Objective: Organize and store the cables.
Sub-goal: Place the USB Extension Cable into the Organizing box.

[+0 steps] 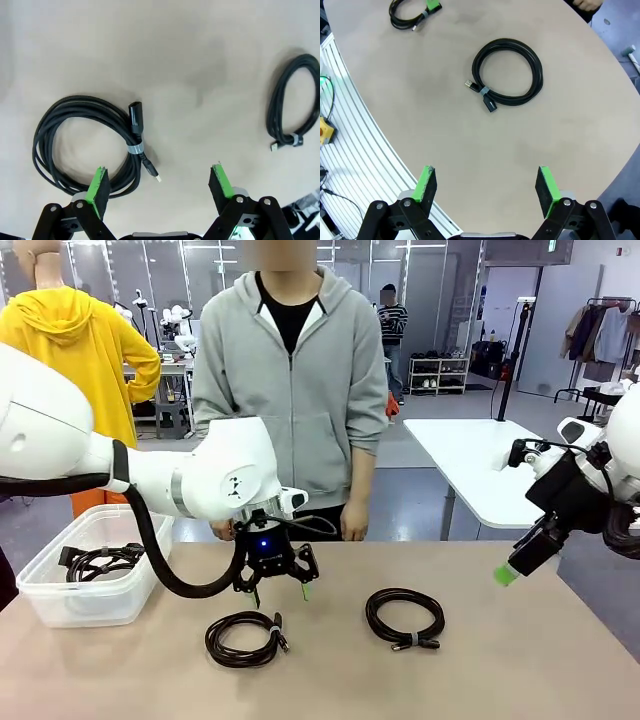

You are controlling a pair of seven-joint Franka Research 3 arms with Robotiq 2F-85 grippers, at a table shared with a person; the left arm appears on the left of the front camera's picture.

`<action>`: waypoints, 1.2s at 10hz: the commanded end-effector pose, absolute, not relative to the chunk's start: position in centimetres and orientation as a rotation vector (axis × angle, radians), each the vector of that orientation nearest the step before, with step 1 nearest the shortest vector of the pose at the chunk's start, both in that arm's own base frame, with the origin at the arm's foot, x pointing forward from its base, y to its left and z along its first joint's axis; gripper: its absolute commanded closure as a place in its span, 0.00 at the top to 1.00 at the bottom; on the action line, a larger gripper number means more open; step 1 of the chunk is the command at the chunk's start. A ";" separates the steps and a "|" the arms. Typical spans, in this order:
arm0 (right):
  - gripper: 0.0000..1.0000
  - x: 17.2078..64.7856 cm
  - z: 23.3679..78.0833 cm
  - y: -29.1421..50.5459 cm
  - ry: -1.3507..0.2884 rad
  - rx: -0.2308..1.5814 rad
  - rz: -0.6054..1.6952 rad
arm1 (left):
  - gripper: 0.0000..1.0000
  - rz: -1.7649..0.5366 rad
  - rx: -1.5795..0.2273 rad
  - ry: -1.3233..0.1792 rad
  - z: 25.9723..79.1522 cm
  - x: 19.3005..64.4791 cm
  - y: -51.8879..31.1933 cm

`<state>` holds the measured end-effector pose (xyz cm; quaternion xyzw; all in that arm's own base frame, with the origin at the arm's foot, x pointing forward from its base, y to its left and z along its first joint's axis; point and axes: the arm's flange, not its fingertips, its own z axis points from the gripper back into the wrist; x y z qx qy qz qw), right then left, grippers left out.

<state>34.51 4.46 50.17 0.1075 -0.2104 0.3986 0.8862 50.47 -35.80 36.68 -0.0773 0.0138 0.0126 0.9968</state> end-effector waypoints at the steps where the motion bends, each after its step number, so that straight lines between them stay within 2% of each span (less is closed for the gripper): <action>1: 1.00 34.4 50.2 4.9 -0.429 0.227 0.805 | 1.00 0.028 -0.101 0.078 36.4 50.9 -36.9; 10: 1.00 34.4 50.2 4.9 -0.429 0.227 0.805 | 1.00 0.132 -0.091 0.111 30.9 51.5 -37.1; 11: 1.00 34.4 50.2 4.9 -0.429 0.227 0.805 | 0.66 0.107 -0.067 0.092 30.7 51.5 -37.0; 12: 1.00 34.4 50.2 4.9 -0.429 0.227 0.805 | 0.40 0.113 -0.068 0.091 30.8 51.4 -37.0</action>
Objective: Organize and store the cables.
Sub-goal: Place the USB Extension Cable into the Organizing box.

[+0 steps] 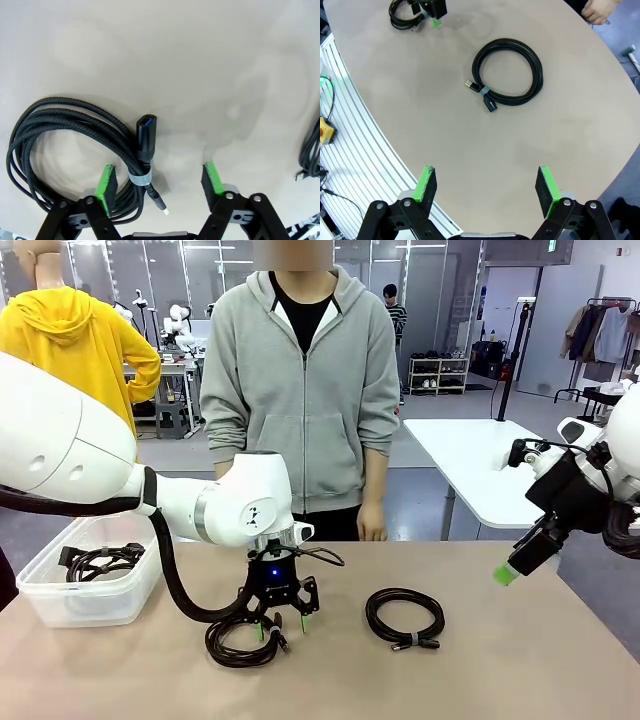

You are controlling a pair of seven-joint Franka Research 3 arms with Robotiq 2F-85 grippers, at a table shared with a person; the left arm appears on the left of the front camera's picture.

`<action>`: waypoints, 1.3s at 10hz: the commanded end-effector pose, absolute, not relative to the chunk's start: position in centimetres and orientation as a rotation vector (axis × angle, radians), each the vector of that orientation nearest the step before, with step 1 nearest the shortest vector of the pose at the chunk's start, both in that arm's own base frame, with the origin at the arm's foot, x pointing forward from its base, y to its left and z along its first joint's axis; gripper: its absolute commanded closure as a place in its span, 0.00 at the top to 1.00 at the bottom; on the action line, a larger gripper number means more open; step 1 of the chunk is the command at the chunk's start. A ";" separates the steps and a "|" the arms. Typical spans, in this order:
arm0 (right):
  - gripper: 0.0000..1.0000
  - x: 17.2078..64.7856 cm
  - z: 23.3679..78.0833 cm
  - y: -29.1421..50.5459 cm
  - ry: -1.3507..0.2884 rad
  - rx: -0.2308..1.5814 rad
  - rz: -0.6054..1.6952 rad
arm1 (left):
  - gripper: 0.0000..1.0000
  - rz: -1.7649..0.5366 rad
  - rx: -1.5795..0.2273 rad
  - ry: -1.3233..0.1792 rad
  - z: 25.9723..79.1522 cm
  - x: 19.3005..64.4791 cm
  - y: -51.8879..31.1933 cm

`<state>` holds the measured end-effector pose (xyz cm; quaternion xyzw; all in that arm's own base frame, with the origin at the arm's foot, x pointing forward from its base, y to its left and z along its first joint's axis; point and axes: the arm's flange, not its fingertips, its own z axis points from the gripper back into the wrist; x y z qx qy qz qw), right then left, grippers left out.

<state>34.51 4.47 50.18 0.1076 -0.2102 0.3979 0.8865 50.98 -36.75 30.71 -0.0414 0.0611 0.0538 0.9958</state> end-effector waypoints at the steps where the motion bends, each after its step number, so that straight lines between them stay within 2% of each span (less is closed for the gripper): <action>1: 1.00 34.4 50.2 4.9 -0.429 0.227 0.805 | 0.06 0.125 -0.063 0.073 30.8 51.6 -37.0; 2: 1.00 34.4 50.2 4.9 -0.429 0.227 0.805 | 0.00 0.129 -0.062 0.075 30.6 51.7 -36.9; 4: 1.00 34.4 50.2 4.9 -0.429 0.227 0.805 | 0.00 0.131 -0.049 0.068 30.4 51.9 -37.0; 5: 1.00 34.4 50.2 4.9 -0.429 0.227 0.805 | 0.03 0.132 -0.031 0.051 30.4 51.9 -37.0; 6: 1.00 34.4 50.2 4.9 -0.429 0.227 0.805 | 0.00 0.127 -0.022 0.031 30.6 51.8 -37.1; 8: 1.00 34.4 50.2 4.9 -0.429 0.227 0.805 | 0.00 0.128 -0.026 0.004 31.2 51.6 -36.8; 10: 1.00 34.4 50.2 4.9 -0.429 0.227 0.805 | 0.00 0.048 -0.038 -0.082 35.5 50.2 -35.8; 12: 1.00 34.4 50.2 4.9 -0.429 0.227 0.805 | 0.00 -0.055 -0.025 -0.172 44.2 47.6 -34.3; 13: 1.00 34.4 50.2 4.9 -0.429 0.227 0.805 | 0.00 -0.103 -0.010 -0.214 46.9 46.8 -33.5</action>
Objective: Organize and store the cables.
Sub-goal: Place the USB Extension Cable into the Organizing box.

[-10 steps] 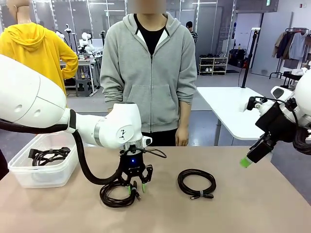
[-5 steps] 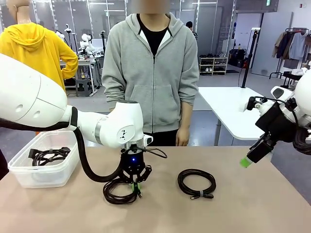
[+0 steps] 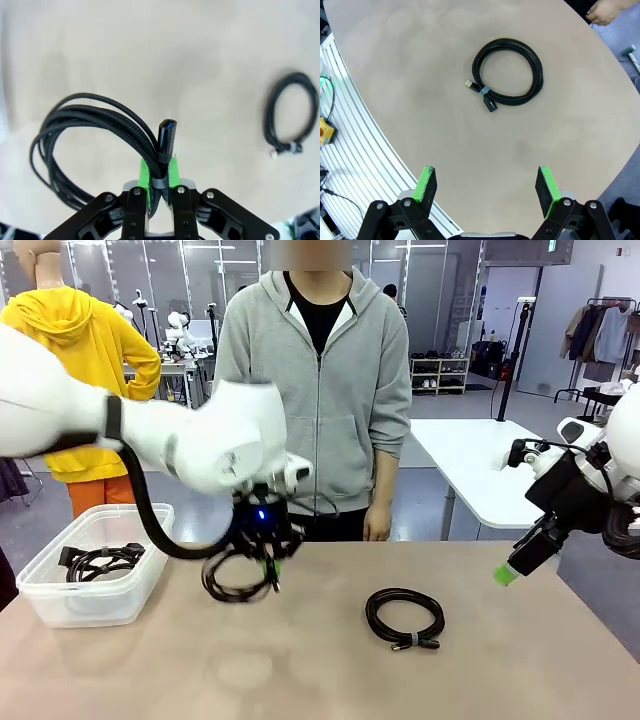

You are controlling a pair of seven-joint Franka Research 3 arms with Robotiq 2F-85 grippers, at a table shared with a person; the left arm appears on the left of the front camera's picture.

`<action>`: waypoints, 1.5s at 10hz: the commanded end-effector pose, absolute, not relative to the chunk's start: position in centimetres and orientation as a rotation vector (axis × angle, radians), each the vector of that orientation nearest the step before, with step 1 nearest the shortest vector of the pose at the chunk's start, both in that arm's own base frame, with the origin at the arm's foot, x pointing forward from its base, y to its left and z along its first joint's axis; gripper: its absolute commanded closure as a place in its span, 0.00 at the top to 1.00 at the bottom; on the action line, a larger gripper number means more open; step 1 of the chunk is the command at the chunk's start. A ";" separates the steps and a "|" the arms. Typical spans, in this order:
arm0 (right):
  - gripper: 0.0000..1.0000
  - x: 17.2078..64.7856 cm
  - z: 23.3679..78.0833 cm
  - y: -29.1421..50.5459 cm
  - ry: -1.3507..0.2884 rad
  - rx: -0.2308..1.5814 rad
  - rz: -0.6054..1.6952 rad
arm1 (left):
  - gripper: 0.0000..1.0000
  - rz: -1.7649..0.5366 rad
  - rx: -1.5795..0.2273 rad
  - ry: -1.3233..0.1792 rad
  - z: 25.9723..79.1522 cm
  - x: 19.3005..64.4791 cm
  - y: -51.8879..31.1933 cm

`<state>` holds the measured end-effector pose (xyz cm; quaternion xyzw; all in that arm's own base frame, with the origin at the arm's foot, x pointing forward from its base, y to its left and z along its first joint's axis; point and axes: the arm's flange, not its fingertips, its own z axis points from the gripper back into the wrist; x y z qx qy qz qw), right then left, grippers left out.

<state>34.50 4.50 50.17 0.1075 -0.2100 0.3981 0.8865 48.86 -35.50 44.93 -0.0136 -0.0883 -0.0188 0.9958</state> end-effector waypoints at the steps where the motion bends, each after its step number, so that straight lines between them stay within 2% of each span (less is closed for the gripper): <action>1: 1.00 34.4 50.2 4.9 -0.429 0.227 0.805 | 0.00 -0.152 -0.009 -0.237 48.9 46.1 -32.9; 3: 1.00 34.4 50.2 4.9 -0.429 0.227 0.805 | 0.00 -0.218 -0.023 -0.284 49.5 45.7 -34.4; 4: 1.00 34.4 50.2 4.9 -0.429 0.227 0.805 | 0.00 -0.132 -0.023 -0.257 51.2 46.1 -34.1; 7: 1.00 34.4 50.2 4.9 -0.429 0.227 0.805 | 0.00 -0.132 -0.023 -0.257 51.2 46.1 -34.1; 8: 1.00 34.4 50.2 4.9 -0.429 0.227 0.805 | 0.17 -0.156 -0.019 -0.260 51.1 45.9 -33.9; 9: 1.00 34.4 50.2 4.9 -0.429 0.227 0.805 | 0.17 -0.133 0.002 -0.176 52.4 47.5 -31.1; 11: 1.00 34.4 50.2 4.9 -0.429 0.227 0.805 | 0.17 -0.209 0.010 -0.237 54.7 50.2 -23.5; 12: 1.00 34.4 50.2 4.9 -0.429 0.227 0.805 | 0.17 -0.207 0.035 -0.226 55.3 51.2 -19.3; 13: 1.00 34.4 50.2 4.9 -0.429 0.227 0.805 | 0.17 -0.230 -0.009 -0.179 56.1 51.9 -16.1; 15: 1.00 34.4 50.2 4.9 -0.429 0.227 0.805 | 0.17 -0.220 -0.057 -0.191 56.3 53.7 -10.8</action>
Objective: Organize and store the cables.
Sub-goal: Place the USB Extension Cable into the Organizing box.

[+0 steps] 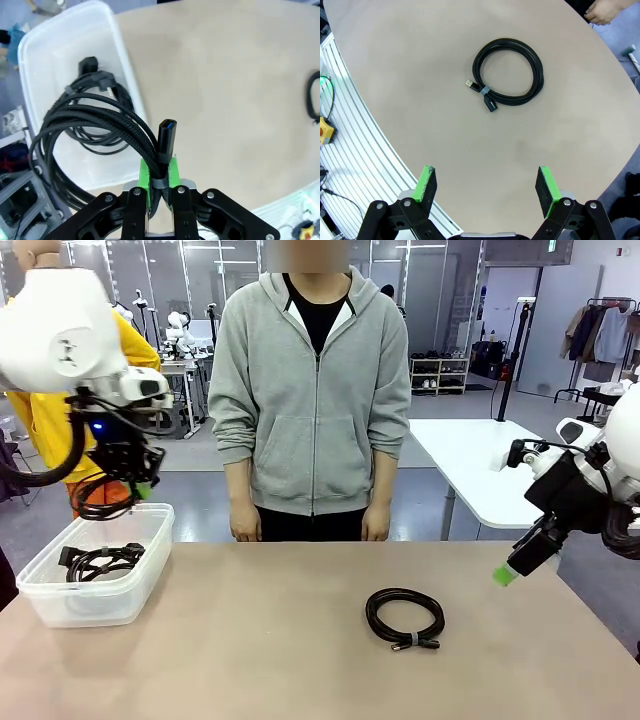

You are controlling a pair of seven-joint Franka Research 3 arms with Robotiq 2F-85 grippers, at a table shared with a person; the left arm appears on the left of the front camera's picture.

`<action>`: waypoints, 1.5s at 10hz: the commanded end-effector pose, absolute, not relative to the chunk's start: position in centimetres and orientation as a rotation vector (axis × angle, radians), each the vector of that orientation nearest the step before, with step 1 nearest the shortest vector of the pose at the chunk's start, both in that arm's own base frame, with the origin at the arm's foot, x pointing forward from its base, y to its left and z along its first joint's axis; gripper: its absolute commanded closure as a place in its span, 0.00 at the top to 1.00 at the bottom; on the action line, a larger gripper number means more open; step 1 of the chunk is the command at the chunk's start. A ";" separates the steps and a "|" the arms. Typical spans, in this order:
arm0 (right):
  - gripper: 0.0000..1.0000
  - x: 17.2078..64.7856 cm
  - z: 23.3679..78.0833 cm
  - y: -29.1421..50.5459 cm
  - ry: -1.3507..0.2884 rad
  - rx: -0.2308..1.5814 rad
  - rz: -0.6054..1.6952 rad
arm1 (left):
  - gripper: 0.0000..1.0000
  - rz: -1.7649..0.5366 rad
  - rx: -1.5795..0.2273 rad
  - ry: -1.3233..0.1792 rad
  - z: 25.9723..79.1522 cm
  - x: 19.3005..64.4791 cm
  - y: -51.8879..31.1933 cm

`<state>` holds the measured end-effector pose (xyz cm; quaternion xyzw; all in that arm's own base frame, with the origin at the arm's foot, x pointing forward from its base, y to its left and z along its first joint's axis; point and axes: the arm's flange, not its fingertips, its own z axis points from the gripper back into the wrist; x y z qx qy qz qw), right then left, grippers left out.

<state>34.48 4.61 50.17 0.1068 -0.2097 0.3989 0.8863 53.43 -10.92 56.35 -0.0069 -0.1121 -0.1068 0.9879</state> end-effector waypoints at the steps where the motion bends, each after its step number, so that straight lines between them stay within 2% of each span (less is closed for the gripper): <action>1: 1.00 34.4 50.2 4.9 -0.429 0.227 0.805 | 0.17 -0.198 -0.111 -0.170 55.8 54.8 -8.9; 3: 1.00 34.4 50.2 4.9 -0.429 0.227 0.805 | 0.17 -0.079 -0.139 -0.130 53.1 57.8 -7.0; 6: 1.00 34.4 50.2 4.9 -0.429 0.227 0.805 | 0.17 0.156 -0.158 -0.075 46.1 61.7 -4.6; 7: 1.00 34.4 50.2 4.9 -0.429 0.227 0.805 | 0.17 0.168 -0.206 -0.128 46.0 61.4 -4.9; 9: 1.00 34.4 50.2 4.9 -0.429 0.227 0.805 | 0.17 0.130 -0.152 -0.066 44.6 61.0 -4.2; 13: 1.00 34.4 50.2 4.9 -0.429 0.227 0.805 | 0.17 0.151 -0.155 -0.070 44.3 61.3 -4.4; 14: 1.00 34.4 50.2 4.9 -0.429 0.227 0.805 | 0.17 0.151 -0.108 -0.085 43.3 62.1 -3.8; 15: 1.00 34.4 50.2 4.9 -0.429 0.227 0.805 | 0.36 0.093 -0.059 -0.068 42.4 62.0 -3.9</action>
